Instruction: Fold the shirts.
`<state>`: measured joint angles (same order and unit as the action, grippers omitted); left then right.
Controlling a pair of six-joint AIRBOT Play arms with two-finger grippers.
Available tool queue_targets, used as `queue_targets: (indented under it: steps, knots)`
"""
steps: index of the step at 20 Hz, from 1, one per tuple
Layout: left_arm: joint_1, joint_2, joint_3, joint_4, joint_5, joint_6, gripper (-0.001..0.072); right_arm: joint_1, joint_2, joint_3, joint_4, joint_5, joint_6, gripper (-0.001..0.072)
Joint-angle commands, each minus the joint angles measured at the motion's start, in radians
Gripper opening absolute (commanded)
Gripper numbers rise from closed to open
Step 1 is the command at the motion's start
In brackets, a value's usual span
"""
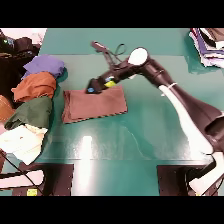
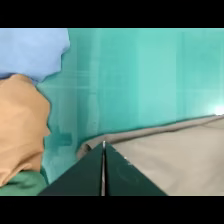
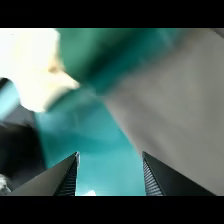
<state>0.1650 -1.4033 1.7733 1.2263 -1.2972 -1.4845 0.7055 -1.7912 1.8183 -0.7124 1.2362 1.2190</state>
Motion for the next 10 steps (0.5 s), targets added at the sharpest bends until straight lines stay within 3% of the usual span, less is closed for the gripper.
queue_targets:
  steps: [1, 3, 4, 10]
  knots:
    - [0.009, 0.006, 0.001, -0.027, -0.026, 0.0, 0.0026, -0.17, 0.124, -0.266, -0.143, 0.003, 0.059, 0.0445]
    - [0.009, 0.005, 0.001, -0.038, -0.026, 0.0, 0.0026, -0.284, 0.168, -0.417, -0.142, -0.062, 0.095, 0.0462]
    - [0.009, 0.003, 0.001, -0.043, -0.024, 0.0, 0.0026, -0.333, 0.167, -0.463, -0.137, -0.072, 0.109, 0.0606]
    - [0.009, -0.003, 0.001, -0.064, -0.02, 0.001, 0.0026, -0.344, -0.02, -0.448, 0.121, -0.088, 0.059, 0.0613]
